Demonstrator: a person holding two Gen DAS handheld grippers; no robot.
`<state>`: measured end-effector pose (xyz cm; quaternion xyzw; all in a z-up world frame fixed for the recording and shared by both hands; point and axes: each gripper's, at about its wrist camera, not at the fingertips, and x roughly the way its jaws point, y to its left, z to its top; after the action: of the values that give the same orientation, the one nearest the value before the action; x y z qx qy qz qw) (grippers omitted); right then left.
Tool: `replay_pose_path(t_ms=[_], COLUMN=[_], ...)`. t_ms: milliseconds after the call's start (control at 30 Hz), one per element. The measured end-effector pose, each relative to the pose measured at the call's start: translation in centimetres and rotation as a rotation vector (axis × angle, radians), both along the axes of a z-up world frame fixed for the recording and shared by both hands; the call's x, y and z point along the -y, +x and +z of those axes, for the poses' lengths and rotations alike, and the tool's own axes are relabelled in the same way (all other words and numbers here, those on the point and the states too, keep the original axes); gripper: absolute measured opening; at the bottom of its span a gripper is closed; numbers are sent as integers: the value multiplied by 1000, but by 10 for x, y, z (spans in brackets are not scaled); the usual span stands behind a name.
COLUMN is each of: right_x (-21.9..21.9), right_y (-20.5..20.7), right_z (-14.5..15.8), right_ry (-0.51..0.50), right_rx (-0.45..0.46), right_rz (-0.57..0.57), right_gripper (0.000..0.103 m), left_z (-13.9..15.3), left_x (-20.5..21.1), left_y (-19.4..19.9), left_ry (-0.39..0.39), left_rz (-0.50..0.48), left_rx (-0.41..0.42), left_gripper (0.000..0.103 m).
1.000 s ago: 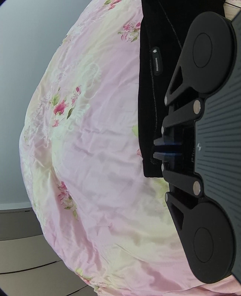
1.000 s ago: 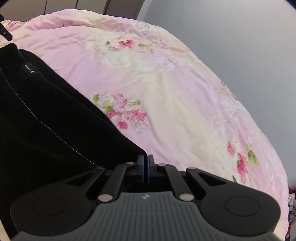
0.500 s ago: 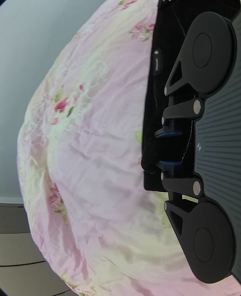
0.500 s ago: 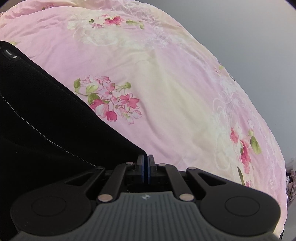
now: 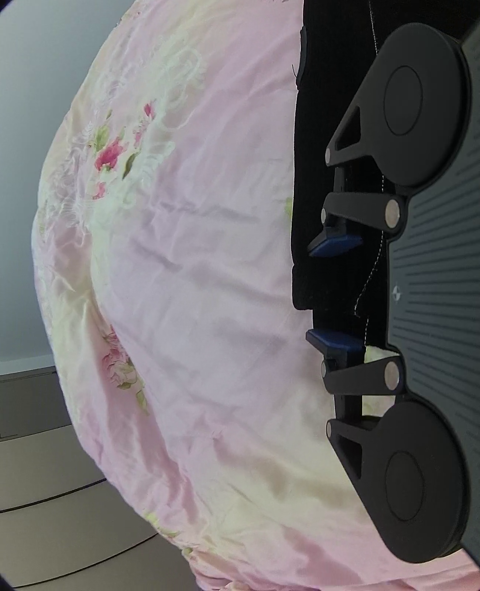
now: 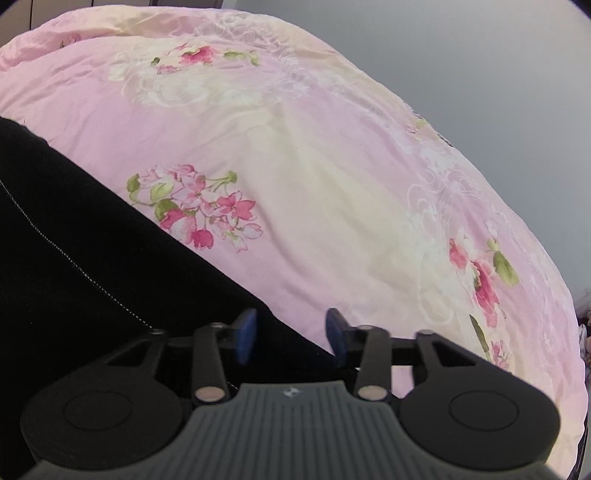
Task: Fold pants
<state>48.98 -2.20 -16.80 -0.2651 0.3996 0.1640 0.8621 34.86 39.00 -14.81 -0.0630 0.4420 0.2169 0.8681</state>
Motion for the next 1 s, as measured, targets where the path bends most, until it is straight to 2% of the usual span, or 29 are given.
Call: replay_pose_path(t_ms=[67,200,300,500,733,767,833,900,1000], right_x=[11,35,55,87,116,117,118,119,118], right_y=[-10,-40,-77,-169,-265,-273,-286,-292,-298], right_z=[11,29,41,55,22,17,5,-7,-22], right_ry=[13,74,117,183,249,251,230,240,248], right_rx=[6,-10,-20,-18,-57,-53,-36,-55,-74], right_rz=[-17,-72,-107,-176,-374,-394,-430,-468,-485], right_gripper=[52,54,56,58,59,59,59,59,59], left_z=[15,35,39,20,-8,-11,-13,-12,8], left_x=[-2,-6,-8,-12,-20,-20,-20,-21,-19], left_y=[-14,-42,-64,-98,-102,-100,-96,-94,-94], left_ry=[-18,-78,-113,-283,-525,-523,-502,-478,-430], left_rz=[-1,-30,-33,51,234,252,288,325,306], left_rx=[22,14,2,4,109,118,128,143,209], left_gripper=[67,71,74,74,71,66,42,22,16])
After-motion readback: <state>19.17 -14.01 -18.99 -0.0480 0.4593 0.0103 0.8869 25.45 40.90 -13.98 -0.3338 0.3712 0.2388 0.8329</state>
